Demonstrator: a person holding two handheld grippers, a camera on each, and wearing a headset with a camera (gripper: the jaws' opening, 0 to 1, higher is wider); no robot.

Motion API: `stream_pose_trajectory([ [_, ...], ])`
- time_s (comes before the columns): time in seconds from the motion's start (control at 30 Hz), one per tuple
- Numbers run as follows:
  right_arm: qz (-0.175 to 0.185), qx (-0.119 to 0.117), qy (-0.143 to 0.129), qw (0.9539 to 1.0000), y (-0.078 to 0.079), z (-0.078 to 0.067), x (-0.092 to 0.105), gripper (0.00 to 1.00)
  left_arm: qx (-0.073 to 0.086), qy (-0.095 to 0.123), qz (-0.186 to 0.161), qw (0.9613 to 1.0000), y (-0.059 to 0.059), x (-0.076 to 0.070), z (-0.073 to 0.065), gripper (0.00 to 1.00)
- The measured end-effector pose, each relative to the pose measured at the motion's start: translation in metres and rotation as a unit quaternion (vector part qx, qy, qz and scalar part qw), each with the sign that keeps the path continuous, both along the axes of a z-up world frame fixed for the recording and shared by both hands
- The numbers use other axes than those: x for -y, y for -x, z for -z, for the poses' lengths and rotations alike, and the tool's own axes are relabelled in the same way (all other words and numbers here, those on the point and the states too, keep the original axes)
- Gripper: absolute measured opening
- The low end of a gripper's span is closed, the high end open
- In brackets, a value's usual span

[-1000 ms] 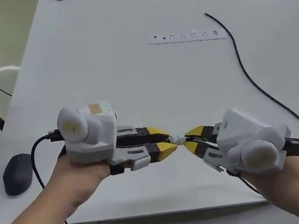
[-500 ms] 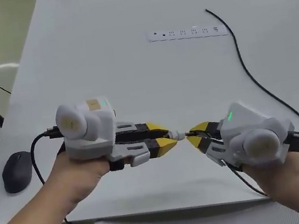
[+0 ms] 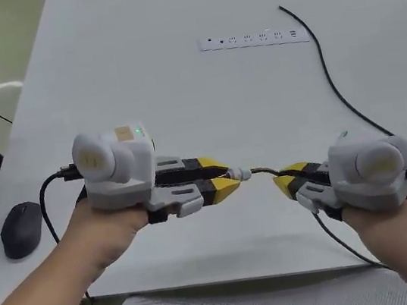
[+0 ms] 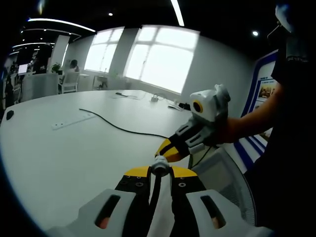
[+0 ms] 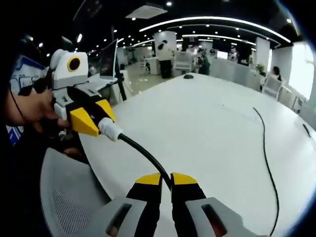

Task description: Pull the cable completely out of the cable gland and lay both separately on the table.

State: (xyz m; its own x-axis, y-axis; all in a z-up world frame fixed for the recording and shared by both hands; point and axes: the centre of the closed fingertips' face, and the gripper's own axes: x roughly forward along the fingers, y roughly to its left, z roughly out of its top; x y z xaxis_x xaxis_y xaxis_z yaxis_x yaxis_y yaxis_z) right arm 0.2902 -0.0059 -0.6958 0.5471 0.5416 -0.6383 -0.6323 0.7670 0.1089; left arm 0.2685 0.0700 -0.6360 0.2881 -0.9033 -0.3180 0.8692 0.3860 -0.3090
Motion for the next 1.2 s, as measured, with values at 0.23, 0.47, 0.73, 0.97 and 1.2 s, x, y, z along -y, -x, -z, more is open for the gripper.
stream_pose_trajectory([
  [0.23, 0.062, -0.048, -0.035, 0.9963, 0.002, 0.020, 0.021, 0.01, 0.001, -0.004, 0.005, 1.0000, 0.003, 0.002, 0.001, 0.15],
  [0.47, 0.130, -0.098, -0.078, 0.9835, 0.002, 0.035, 0.035, 0.01, 0.004, -0.005, 0.006, 1.0000, 0.003, 0.001, 0.000, 0.15],
  [0.73, 0.178, -0.131, -0.108, 0.9692, 0.005, 0.040, 0.037, 0.01, 0.006, -0.004, 0.008, 0.9999, 0.003, 0.002, 0.000, 0.15],
  [0.97, 0.209, -0.154, -0.130, 0.9569, 0.008, 0.041, 0.032, 0.01, 0.007, -0.005, 0.012, 0.9999, 0.004, 0.003, -0.001, 0.15],
  [1.2, 0.237, -0.177, -0.152, 0.9431, 0.009, 0.044, 0.037, 0.01, 0.011, -0.001, 0.011, 0.9999, 0.005, 0.001, -0.006, 0.15],
])
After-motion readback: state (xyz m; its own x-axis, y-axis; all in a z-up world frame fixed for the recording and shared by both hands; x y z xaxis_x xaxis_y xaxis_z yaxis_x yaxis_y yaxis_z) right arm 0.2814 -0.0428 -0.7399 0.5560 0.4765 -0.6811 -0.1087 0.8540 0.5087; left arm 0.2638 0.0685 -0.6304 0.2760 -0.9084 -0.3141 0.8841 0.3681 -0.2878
